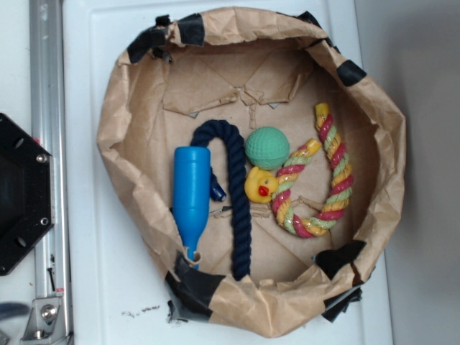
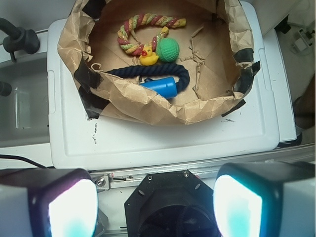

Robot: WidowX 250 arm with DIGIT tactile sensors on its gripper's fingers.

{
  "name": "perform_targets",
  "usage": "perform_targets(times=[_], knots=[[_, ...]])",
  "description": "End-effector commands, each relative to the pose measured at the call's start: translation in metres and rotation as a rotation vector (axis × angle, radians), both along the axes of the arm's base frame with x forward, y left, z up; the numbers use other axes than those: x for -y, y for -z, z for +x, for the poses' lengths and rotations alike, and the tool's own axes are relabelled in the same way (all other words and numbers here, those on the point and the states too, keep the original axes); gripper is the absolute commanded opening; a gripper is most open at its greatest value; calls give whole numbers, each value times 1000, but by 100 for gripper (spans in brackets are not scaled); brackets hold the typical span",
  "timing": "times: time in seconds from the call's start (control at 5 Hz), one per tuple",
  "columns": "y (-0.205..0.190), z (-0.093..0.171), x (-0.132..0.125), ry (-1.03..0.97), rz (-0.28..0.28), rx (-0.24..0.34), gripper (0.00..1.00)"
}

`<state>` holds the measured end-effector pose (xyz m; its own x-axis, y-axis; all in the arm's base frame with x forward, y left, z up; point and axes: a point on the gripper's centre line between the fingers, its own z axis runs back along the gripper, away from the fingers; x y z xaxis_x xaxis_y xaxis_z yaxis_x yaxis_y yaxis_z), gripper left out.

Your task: Grab the yellow duck.

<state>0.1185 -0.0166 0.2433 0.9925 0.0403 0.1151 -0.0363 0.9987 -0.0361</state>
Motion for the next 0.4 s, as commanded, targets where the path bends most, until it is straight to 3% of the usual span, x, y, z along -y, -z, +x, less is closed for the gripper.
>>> perform_targets(times=[0.0,0.2], knots=[[0,0,0,0,0,0,100],[38,49,-35,-92,256,241,100]])
